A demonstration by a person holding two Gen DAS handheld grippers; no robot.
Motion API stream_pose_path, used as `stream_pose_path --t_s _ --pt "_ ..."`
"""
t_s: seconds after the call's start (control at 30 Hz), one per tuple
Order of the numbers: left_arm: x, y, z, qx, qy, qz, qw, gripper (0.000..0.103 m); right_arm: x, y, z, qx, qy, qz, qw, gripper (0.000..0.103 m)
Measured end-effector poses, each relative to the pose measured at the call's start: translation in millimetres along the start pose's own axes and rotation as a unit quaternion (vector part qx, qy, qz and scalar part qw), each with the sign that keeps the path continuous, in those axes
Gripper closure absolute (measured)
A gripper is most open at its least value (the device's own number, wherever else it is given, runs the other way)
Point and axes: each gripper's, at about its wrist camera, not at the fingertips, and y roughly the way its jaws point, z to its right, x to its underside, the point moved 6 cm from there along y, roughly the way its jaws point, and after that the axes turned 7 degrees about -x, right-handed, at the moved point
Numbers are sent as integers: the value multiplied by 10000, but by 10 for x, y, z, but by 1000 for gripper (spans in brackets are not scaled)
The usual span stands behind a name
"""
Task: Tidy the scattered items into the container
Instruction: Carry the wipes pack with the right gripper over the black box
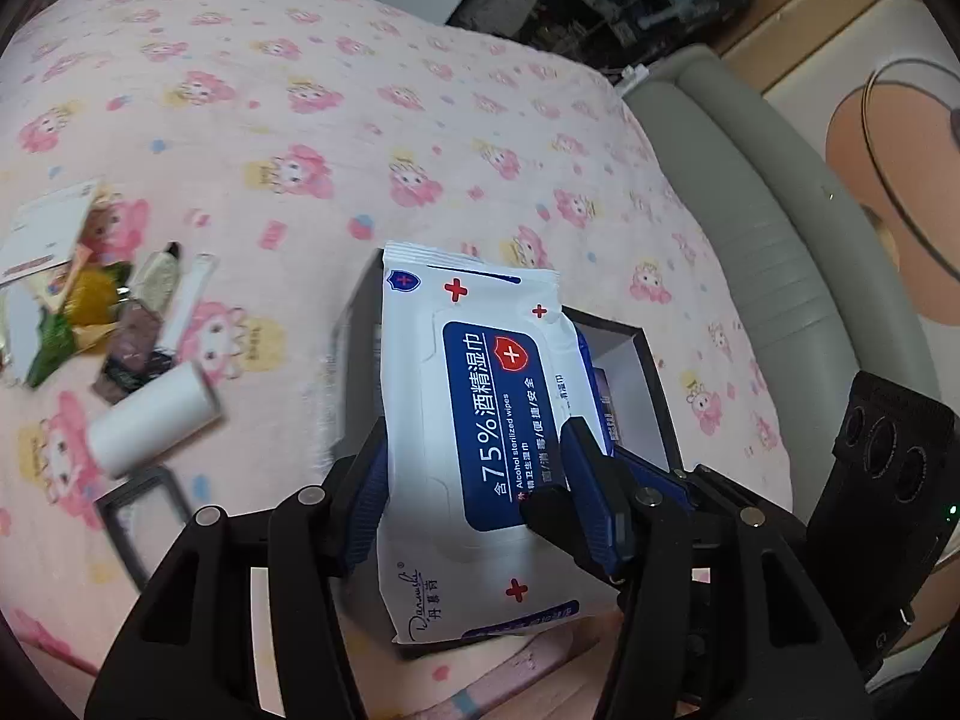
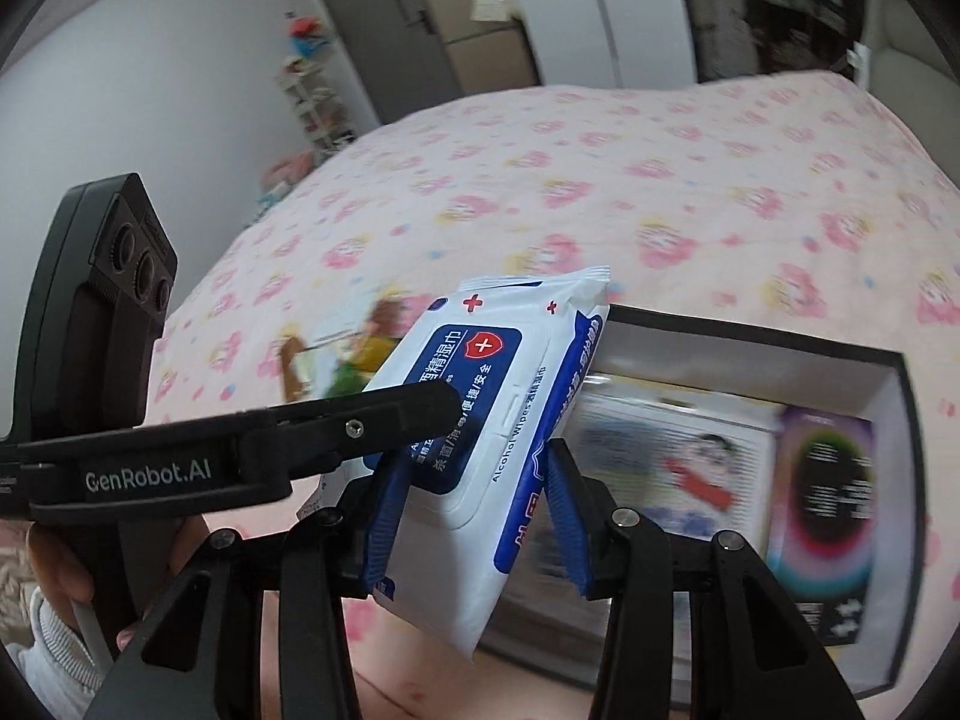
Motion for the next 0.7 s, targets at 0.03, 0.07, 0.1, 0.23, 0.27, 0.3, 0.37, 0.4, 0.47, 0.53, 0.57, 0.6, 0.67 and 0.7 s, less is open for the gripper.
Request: stream_pose_path --t_s 0.03,0.07,0.1,0.23,0.27,0.3,0.37,0.4,0.47,0.53,0.57,0.6,0.67,0.7 --pt "-4 100 65 -26 49 -59 10000 47 -4 -13 124 45 48 -29 10000 62" --pt "-7 199 131 -53 98 -117 9999 47 3 -11 243 75 122 -58 9999 62" --pt "-11 299 196 -79 146 -176 9997 47 22 0 359 79 252 -83 9996 62" --pt "100 685 269 -217 217 -564 9979 47 190 160 710 215 861 -370 9954 62" --pt "125 756 274 -246 228 -656 9973 47 235 202 794 252 1012 -446 9935 62" --pt "150 827 278 -276 239 -748 9965 47 279 244 878 290 1163 -522 9914 62" --pt "154 841 284 -366 269 -750 9961 48 342 305 999 389 1388 -681 9872 62" --pt "156 847 287 -412 285 -751 9959 48 348 312 1029 442 1426 -687 9864 62" --pt "161 861 293 -503 315 -754 9954 48 343 303 1070 540 1460 -643 9857 62" --pt "171 846 288 -673 378 -756 9941 48 373 258 1119 618 1565 -551 9842 62" --pt "185 804 291 -767 474 -713 9934 48 391 227 1168 724 1647 -511 9823 62" --pt "200 762 293 -860 570 -671 9924 48 409 193 1232 872 1743 -478 9797 62" --pt "279 704 338 -841 738 -785 9906 48 436 123 1337 1081 1919 -399 9746 62" --pt "319 675 360 -831 822 -843 9896 48 439 86 1364 1092 1993 -344 9732 62"
